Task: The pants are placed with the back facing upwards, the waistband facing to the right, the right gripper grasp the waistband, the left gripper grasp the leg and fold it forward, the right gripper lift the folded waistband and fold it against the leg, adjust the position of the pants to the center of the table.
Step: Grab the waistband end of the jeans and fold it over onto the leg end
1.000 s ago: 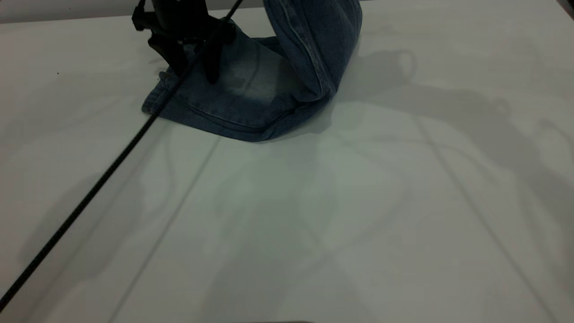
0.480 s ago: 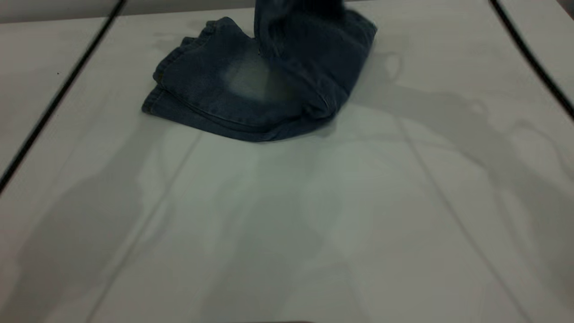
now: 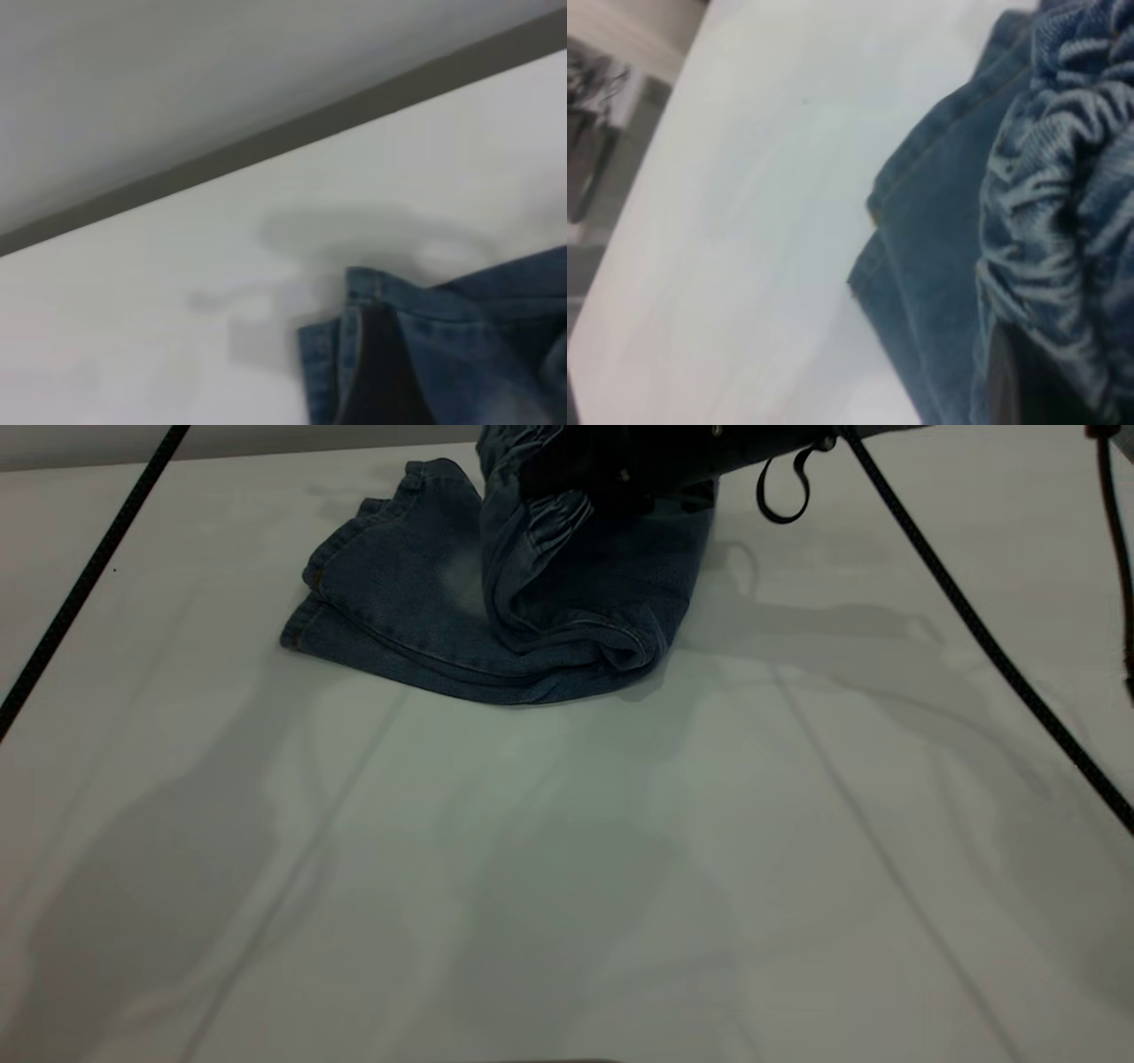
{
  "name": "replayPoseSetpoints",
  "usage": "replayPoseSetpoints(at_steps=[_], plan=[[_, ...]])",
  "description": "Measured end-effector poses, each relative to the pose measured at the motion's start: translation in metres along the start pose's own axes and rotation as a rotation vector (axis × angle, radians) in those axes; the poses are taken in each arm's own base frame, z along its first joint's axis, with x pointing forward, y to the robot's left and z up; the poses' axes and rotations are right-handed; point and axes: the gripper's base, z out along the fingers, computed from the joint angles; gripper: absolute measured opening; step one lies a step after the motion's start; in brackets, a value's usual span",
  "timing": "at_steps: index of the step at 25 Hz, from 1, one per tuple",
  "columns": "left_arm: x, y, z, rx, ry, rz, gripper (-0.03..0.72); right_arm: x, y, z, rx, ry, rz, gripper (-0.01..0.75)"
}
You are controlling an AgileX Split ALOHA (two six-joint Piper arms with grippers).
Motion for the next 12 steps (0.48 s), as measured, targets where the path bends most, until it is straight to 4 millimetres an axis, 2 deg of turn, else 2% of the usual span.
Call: replayPoseSetpoints(at_steps=[3, 5, 9, 11, 12], plan=[[0.000, -0.002, 0.000, 0.022, -0.001, 0.003, 0.455, 0.000, 0.003, 0.003, -0.022, 0.005, -0.001, 0.159], [0.000, -0.002, 0.000, 0.025, -0.002, 0.007, 0.455, -0.002, 0.011, 0.005, -0.073, 0.011, -0.001, 0.261], [0.000, -0.003, 0.000, 0.028, -0.002, 0.008, 0.455, -0.009, 0.035, 0.008, -0.230, 0.033, -0.001, 0.556], [0.000, -0.003, 0.000, 0.028, -0.002, 0.008, 0.455, -0.012, 0.045, 0.007, -0.299, 0.043, -0.020, 0.645], [0.000, -0.003, 0.000, 0.028, -0.002, 0.008, 0.455, -0.014, 0.049, 0.006, -0.331, 0.049, -0.018, 0.667]])
